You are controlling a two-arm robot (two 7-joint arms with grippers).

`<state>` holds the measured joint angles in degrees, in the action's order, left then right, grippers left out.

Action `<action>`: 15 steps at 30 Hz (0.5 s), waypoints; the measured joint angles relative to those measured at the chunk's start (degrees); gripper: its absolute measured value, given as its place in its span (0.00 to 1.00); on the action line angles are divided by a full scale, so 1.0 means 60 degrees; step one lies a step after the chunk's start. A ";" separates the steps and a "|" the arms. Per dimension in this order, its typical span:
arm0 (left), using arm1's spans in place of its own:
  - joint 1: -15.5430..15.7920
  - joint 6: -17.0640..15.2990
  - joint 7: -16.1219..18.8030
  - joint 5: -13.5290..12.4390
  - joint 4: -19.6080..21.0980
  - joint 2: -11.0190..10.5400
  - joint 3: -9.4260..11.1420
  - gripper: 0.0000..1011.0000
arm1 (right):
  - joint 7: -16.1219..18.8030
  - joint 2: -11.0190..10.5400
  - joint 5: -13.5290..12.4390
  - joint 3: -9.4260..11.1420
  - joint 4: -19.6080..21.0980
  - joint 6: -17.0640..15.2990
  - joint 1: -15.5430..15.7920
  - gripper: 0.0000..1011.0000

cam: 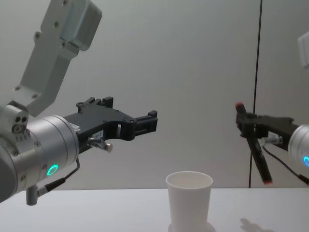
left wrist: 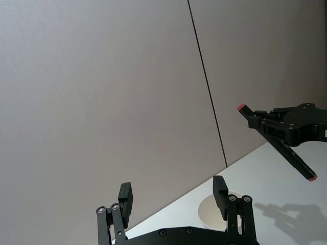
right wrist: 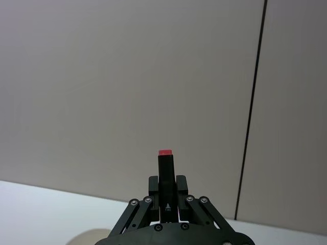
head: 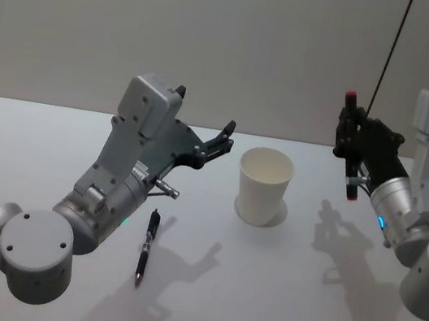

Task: Place the pen into the pen holder.

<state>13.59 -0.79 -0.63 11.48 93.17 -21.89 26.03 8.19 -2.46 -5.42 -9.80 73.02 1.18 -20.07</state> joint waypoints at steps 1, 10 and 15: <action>0.0000 0.0000 0.0000 0.0000 0.0001 0.0000 0.0000 0.99 | 0.0032 0.0014 0.0006 -0.0012 -0.0051 0.0147 -0.0020 0.18; 0.0000 0.0000 0.0001 0.0000 0.0000 -0.0001 0.0000 0.99 | 0.0387 0.0263 0.0078 -0.0206 -0.1058 0.2044 -0.0447 0.18; 0.0000 0.0000 0.0001 0.0000 0.0001 0.0000 -0.0001 0.99 | 0.0506 0.0416 0.0079 -0.0299 -0.1749 0.2860 -0.0754 0.18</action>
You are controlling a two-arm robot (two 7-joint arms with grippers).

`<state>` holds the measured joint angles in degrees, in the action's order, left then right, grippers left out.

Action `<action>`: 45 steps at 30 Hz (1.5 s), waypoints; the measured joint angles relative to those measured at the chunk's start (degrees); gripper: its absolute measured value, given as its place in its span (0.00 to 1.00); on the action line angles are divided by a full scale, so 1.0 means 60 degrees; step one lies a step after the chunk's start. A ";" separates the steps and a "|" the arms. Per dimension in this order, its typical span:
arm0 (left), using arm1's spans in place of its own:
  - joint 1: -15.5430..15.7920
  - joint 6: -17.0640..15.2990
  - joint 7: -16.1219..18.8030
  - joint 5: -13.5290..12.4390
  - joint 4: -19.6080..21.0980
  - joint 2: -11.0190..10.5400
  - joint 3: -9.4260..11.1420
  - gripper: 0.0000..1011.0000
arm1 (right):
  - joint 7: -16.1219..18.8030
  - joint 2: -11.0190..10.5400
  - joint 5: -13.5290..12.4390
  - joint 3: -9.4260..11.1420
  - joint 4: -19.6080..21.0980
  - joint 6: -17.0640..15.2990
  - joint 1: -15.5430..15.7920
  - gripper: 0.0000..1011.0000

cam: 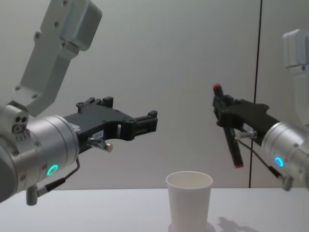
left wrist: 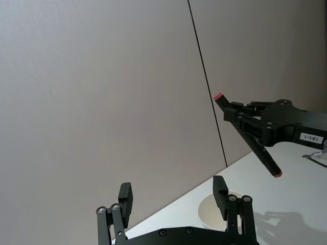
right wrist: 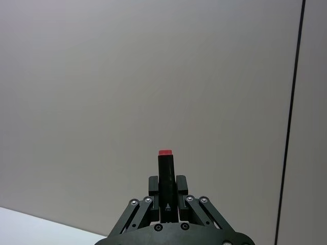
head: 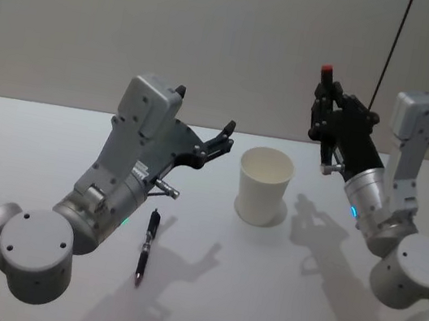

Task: Place the pen into the pen holder.

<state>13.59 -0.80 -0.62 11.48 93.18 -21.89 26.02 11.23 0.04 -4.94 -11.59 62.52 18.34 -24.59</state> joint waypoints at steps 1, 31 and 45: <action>0.0000 0.0000 0.0000 0.0000 0.0000 -0.0001 0.0001 0.99 | 0.0030 0.0054 0.0000 -0.0024 -0.0210 0.0239 -0.0116 0.18; 0.0000 0.0000 0.0000 0.0001 0.0000 0.0000 0.0001 0.99 | 0.0516 0.0858 -0.0268 -0.0303 -0.4703 0.3347 -0.2123 0.18; 0.0000 0.0000 0.0000 0.0000 0.0000 0.0000 0.0000 0.99 | 0.0687 0.1170 -0.0493 -0.0370 -0.6520 0.4304 -0.2888 0.18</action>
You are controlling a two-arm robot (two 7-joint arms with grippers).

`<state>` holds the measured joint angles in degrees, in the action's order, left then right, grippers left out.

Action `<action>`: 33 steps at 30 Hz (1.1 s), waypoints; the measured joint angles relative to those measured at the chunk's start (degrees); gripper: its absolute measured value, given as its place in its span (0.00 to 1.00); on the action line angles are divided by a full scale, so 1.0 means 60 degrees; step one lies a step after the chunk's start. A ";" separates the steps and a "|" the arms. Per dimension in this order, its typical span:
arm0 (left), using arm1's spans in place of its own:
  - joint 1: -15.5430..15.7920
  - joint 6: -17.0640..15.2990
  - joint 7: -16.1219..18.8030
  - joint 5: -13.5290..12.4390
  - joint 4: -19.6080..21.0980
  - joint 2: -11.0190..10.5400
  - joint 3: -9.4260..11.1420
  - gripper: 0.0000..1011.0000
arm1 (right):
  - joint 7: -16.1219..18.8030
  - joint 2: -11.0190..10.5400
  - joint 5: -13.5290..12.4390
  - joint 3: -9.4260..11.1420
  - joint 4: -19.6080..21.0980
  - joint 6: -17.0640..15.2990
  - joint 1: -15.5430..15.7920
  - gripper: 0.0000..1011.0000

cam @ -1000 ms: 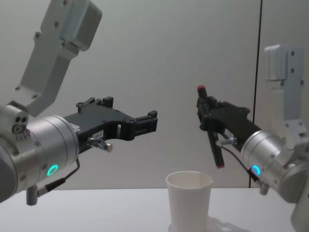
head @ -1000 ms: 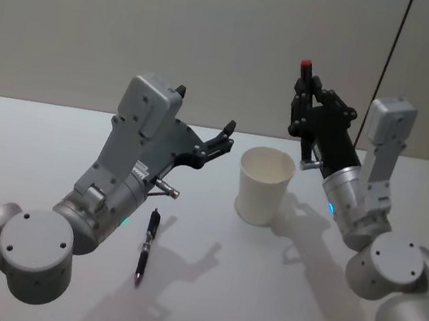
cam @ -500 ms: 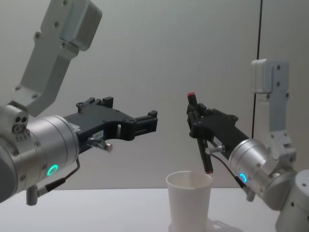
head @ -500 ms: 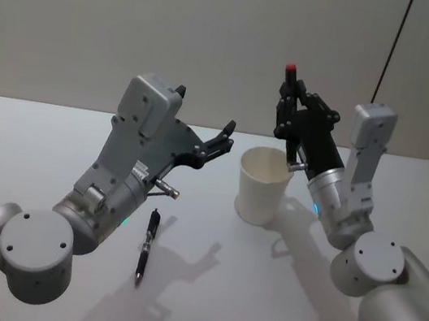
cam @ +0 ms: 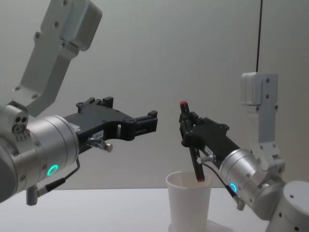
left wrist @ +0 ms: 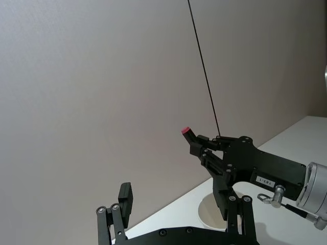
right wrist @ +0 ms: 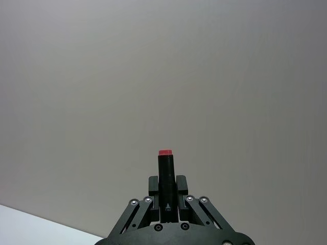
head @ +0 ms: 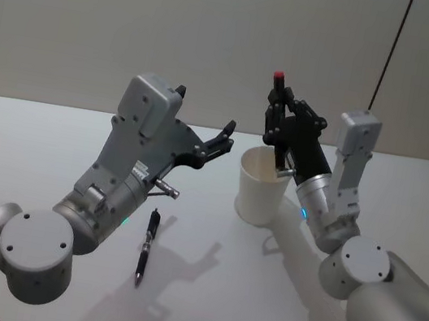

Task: Place the pen into the pen holder.

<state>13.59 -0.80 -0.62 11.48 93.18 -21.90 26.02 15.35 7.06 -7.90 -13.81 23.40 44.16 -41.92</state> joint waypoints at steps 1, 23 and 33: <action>0.0000 0.0000 0.0000 0.0000 0.0000 0.0000 0.0000 0.99 | 0.0006 0.0027 -0.0016 -0.0003 -0.0161 0.0082 -0.0070 0.18; 0.0000 0.0000 -0.0001 0.0000 0.0000 0.0000 0.0000 0.99 | 0.0138 0.0396 -0.0119 0.0012 -0.2347 0.1169 -0.0964 0.18; 0.0000 0.0000 -0.0001 0.0000 0.0000 0.0000 0.0000 0.99 | 0.0151 0.0480 -0.0094 0.0049 -0.2796 0.1405 -0.1100 0.30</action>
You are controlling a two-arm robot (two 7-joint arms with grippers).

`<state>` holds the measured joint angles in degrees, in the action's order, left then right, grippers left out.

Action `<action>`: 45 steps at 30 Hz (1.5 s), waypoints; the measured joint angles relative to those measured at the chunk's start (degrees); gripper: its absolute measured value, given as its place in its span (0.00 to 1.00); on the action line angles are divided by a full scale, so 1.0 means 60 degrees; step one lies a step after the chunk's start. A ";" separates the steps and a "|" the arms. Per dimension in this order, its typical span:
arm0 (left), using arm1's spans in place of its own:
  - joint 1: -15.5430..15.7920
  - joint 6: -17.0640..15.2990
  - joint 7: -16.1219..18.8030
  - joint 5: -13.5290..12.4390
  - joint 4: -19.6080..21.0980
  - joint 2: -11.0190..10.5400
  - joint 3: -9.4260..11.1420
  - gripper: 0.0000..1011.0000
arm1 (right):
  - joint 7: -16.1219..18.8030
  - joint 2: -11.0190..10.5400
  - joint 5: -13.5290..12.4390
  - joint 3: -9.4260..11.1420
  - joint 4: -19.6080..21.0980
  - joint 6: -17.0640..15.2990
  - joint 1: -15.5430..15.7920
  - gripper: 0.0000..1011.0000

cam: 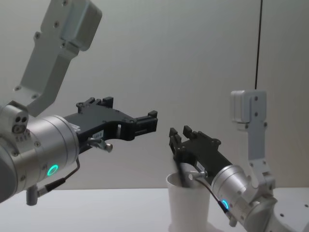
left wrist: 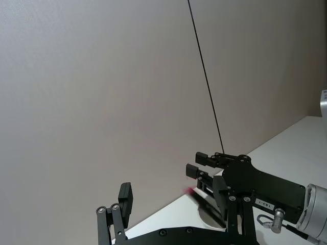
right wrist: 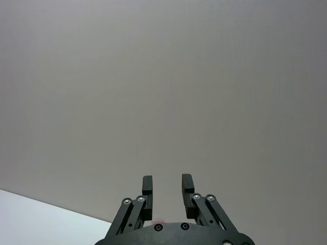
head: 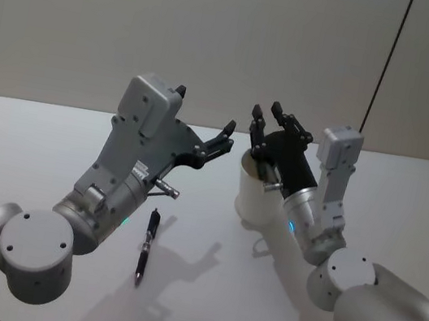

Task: Place the pen into the pen holder.

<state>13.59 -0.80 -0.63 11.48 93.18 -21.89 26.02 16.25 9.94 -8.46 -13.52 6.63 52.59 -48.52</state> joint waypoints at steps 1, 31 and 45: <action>0.0000 0.0000 0.0000 0.0000 0.0000 0.0000 0.0000 0.99 | 0.0000 0.0004 0.0004 0.0006 -0.0022 0.0013 -0.0010 0.32; 0.0000 0.0000 0.0000 0.0000 0.0000 0.0000 0.0000 0.99 | 0.0233 -0.0206 0.0023 0.0506 -0.0053 -0.0083 -0.0068 0.99; 0.0000 0.0000 0.0000 0.0000 0.0000 0.0000 0.0000 0.99 | 0.0262 -0.0908 0.0137 0.0966 0.5193 -0.3270 0.2473 0.99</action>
<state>13.59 -0.80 -0.63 11.48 93.18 -21.90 26.02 17.82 4.49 -7.64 -7.72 37.79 32.97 -33.68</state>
